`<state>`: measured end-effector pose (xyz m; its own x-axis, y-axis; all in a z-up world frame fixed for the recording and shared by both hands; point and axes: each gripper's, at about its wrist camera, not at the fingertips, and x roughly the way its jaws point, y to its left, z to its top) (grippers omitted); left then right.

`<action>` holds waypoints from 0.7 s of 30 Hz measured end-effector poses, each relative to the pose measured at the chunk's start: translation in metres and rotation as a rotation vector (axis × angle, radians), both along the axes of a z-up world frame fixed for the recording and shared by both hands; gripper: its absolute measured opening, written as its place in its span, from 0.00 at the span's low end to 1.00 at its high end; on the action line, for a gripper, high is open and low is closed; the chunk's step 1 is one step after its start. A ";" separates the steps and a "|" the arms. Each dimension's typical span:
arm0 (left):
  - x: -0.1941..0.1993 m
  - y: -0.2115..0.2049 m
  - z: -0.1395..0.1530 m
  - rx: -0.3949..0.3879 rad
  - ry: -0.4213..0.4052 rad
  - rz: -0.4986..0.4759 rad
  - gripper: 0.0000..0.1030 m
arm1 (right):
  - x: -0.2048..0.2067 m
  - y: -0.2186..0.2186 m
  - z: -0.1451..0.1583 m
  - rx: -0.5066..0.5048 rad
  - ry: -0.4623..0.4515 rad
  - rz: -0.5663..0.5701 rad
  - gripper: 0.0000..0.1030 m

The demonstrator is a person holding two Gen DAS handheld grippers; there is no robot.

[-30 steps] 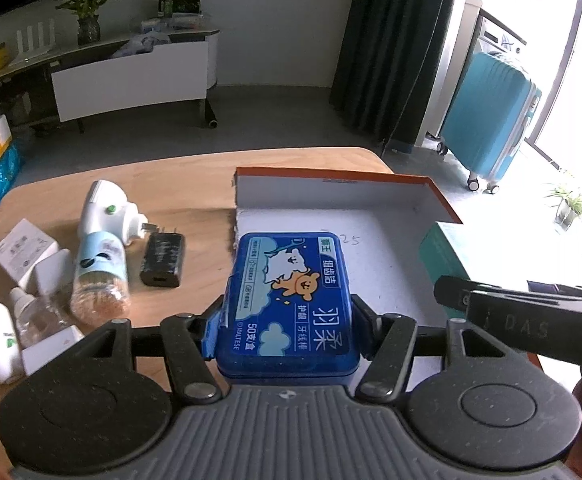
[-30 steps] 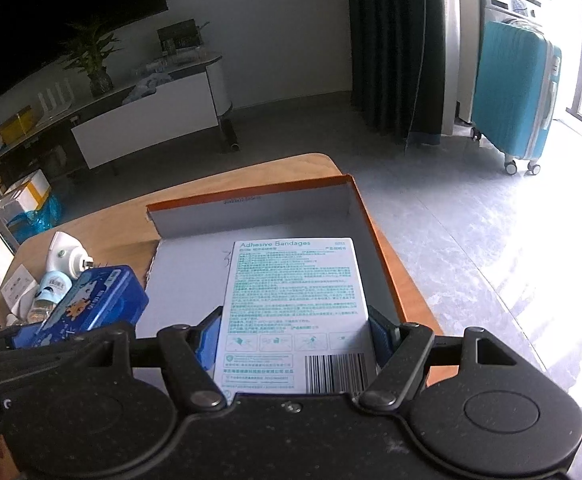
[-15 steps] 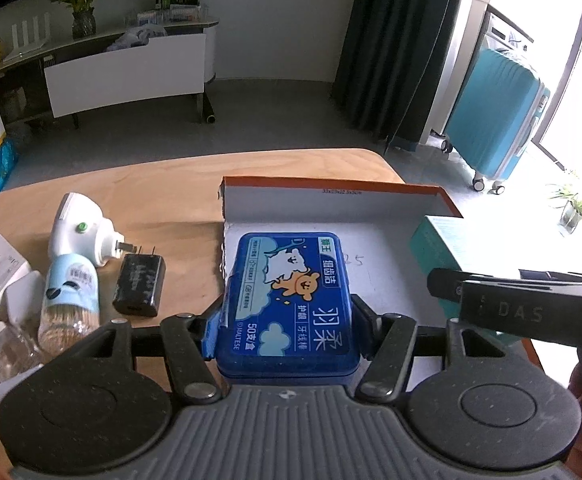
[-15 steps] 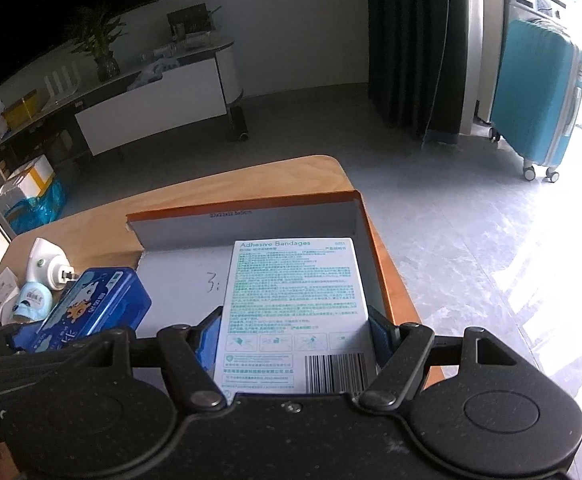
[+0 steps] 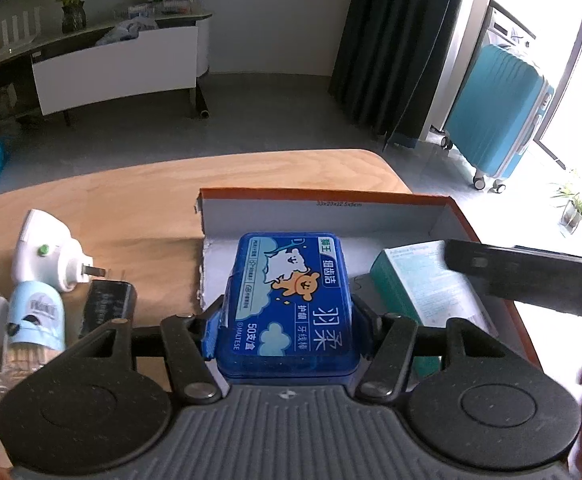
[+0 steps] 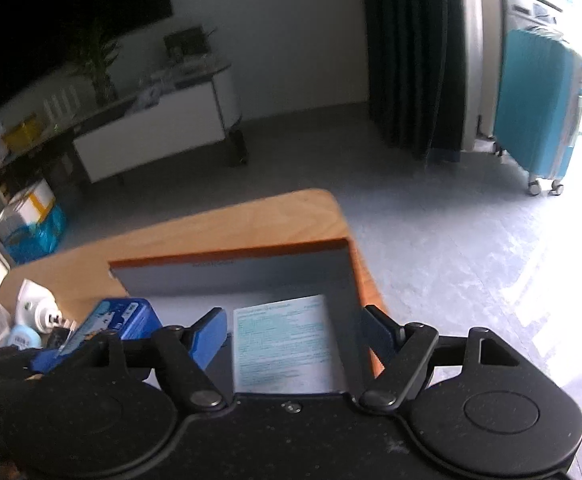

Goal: Organize rigid objects
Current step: 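Carry both boxes over the orange-rimmed tray and lower them inside, then open both tools, releasing the boxes in the tray, and withdraw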

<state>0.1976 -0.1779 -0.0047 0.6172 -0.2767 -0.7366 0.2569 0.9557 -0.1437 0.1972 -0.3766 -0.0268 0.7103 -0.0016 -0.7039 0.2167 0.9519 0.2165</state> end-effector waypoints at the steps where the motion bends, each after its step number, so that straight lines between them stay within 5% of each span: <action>1: 0.002 -0.002 -0.002 -0.007 0.009 0.000 0.60 | -0.006 -0.002 0.003 0.002 -0.010 -0.004 0.86; 4: 0.006 -0.006 -0.004 -0.042 0.027 -0.007 0.61 | -0.019 -0.006 0.012 0.006 -0.034 -0.022 0.86; 7: 0.006 -0.009 -0.003 -0.065 0.043 -0.017 0.77 | -0.030 -0.006 0.021 -0.001 -0.053 -0.027 0.86; 21: -0.047 0.027 0.028 0.035 0.004 0.029 1.00 | -0.066 0.031 0.032 0.044 -0.034 0.008 0.88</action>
